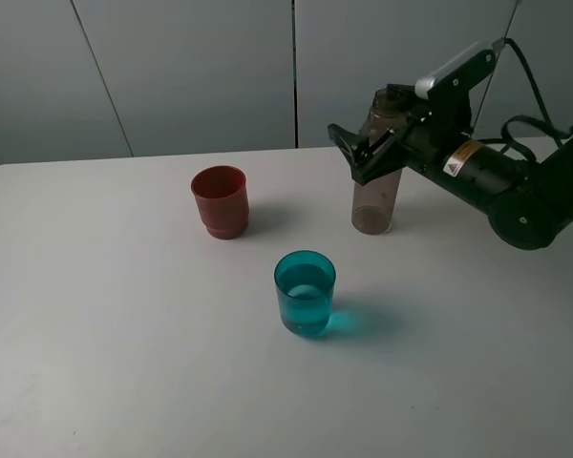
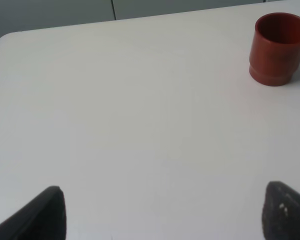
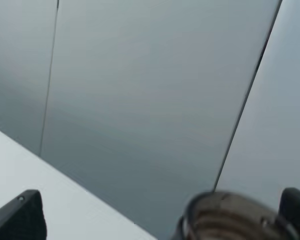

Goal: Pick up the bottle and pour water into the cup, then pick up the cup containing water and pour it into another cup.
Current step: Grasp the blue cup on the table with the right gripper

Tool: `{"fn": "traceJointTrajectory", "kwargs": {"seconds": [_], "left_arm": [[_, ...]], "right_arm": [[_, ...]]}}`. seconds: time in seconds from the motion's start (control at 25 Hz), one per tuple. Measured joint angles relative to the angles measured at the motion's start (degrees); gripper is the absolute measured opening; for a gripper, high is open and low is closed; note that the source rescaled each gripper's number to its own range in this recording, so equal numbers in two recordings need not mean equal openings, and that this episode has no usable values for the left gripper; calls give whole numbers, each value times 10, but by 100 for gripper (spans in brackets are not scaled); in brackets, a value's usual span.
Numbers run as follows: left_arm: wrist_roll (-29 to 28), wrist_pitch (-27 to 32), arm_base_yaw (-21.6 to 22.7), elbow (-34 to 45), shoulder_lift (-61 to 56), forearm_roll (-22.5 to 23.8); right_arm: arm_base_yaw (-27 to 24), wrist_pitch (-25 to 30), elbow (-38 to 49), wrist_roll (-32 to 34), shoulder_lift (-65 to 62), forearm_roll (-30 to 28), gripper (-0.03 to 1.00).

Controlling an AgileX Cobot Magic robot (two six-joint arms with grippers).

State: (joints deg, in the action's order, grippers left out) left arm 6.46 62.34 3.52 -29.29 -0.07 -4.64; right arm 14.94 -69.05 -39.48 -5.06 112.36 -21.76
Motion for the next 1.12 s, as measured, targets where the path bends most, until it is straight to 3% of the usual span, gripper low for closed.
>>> {"fn": "traceJointTrajectory", "kwargs": {"seconds": [0.32, 0.44, 0.6, 0.76, 0.88, 1.0, 1.12], "left_arm": [[-1, 0, 0, 0, 0, 0], [-1, 0, 0, 0, 0, 0], [-2, 0, 0, 0, 0, 0], [-2, 0, 0, 0, 0, 1], [-2, 0, 0, 0, 0, 1], [-1, 0, 0, 0, 0, 1], [-1, 0, 0, 0, 0, 1]], "right_arm": [[0, 1, 0, 46, -81, -11, 99], [0, 41, 1, 94, -122, -28, 99], [0, 171, 1, 181, -197, -85, 99], [0, 346, 1, 317, -276, -168, 99], [0, 412, 1, 383, -328, -196, 100], [0, 450, 1, 407, -373, -157, 100], [0, 513, 1, 348, -407, -62, 100]]}}
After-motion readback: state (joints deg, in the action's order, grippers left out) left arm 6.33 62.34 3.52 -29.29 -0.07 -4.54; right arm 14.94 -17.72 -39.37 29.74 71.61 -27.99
